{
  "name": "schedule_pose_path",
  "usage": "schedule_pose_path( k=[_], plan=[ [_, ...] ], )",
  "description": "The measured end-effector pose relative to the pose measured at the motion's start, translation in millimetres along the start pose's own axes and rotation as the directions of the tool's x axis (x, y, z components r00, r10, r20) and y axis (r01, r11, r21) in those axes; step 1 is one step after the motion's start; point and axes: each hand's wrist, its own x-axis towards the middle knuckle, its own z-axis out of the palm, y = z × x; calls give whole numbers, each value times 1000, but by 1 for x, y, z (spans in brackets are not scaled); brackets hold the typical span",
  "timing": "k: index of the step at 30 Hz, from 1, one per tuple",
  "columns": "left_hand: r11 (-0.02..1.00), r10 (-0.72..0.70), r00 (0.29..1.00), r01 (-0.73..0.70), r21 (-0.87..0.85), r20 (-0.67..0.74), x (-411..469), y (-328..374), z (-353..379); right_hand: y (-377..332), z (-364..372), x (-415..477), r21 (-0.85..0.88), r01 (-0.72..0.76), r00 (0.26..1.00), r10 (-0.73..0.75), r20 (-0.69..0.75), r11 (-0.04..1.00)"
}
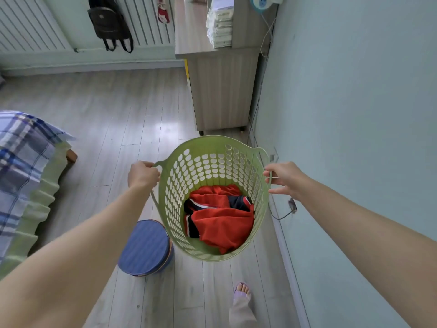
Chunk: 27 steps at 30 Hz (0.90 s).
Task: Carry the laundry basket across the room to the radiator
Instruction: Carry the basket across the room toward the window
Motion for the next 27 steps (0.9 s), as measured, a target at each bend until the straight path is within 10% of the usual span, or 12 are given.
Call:
schedule_pose_path(
  k=[27],
  plan=[
    [975, -185, 955, 149, -163, -233, 333, 159, -10, -303, 164, 307, -165, 65, 973, -26, 229, 984]
  ],
)
